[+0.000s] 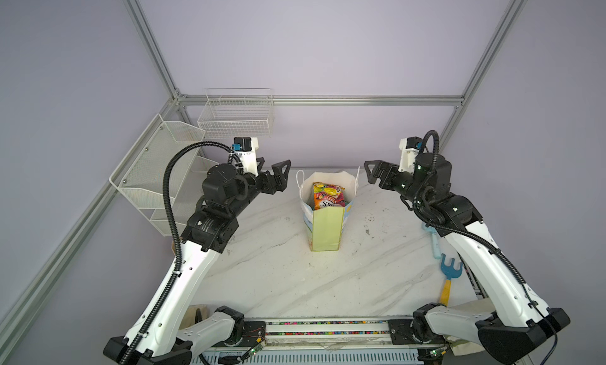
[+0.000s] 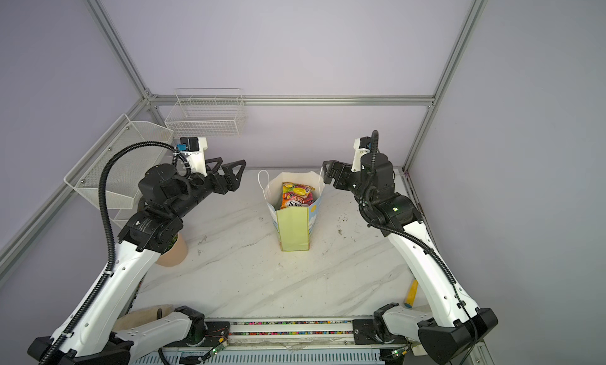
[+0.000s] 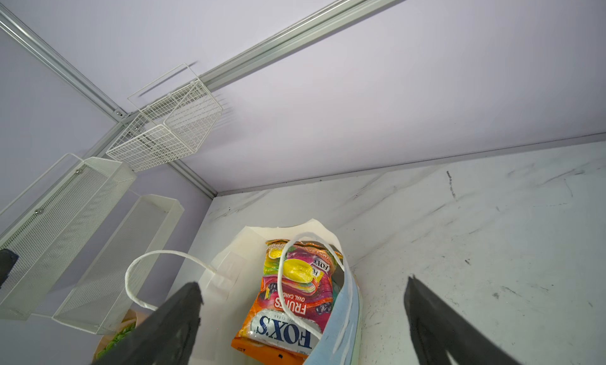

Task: Place the snacks into the paper bag
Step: Reset both arms

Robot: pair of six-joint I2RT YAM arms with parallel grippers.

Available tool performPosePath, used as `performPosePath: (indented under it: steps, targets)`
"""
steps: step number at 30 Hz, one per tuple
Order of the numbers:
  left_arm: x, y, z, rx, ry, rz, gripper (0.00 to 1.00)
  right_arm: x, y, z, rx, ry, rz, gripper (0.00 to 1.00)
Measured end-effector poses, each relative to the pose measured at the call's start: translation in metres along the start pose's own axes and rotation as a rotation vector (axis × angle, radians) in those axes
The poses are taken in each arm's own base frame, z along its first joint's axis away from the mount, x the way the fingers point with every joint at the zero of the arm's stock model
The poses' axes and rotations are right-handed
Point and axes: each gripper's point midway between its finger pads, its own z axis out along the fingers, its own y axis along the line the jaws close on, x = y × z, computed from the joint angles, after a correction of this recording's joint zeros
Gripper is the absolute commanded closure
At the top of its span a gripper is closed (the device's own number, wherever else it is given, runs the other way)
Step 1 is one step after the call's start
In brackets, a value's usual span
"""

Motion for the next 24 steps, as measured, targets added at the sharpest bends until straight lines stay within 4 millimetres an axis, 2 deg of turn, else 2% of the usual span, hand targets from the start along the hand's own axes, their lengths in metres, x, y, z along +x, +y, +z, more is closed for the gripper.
performPosePath:
  steps: [4,16,24]
  targets:
    - [0.003,0.008,-0.008,-0.046,-0.003,0.024,0.07,-0.003,-0.009,-0.01,0.038,-0.04,-0.012,0.03]
    - [0.035,0.044,-0.018,-0.215,0.038,0.071,0.07,0.014,-0.037,-0.022,0.106,-0.125,-0.045,0.03]
    - [0.059,0.07,-0.031,-0.338,0.059,0.1,0.07,0.028,-0.068,-0.034,0.193,-0.226,-0.036,0.03]
